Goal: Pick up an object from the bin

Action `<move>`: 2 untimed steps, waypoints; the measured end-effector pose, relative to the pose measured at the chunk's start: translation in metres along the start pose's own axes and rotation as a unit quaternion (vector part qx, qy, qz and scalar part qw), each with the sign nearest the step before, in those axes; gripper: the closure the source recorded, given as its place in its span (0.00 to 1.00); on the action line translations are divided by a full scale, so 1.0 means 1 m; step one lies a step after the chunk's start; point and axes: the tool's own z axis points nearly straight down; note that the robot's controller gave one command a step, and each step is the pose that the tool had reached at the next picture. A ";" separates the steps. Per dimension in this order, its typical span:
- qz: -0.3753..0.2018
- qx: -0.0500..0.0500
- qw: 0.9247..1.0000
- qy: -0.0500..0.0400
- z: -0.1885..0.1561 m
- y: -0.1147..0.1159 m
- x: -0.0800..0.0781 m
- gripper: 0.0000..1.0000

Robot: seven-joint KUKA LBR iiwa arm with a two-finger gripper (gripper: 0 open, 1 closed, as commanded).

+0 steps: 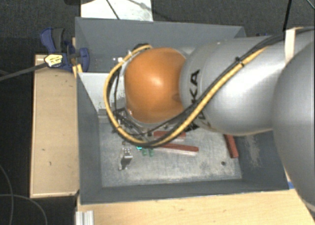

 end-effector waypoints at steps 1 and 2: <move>0.001 0.000 1.000 -0.001 -0.001 0.000 -0.001 0.00; -0.043 -0.003 0.999 -0.003 0.010 -0.020 -0.025 0.00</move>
Offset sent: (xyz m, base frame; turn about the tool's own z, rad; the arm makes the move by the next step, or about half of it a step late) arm 0.0830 -0.0829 -0.0410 -0.2215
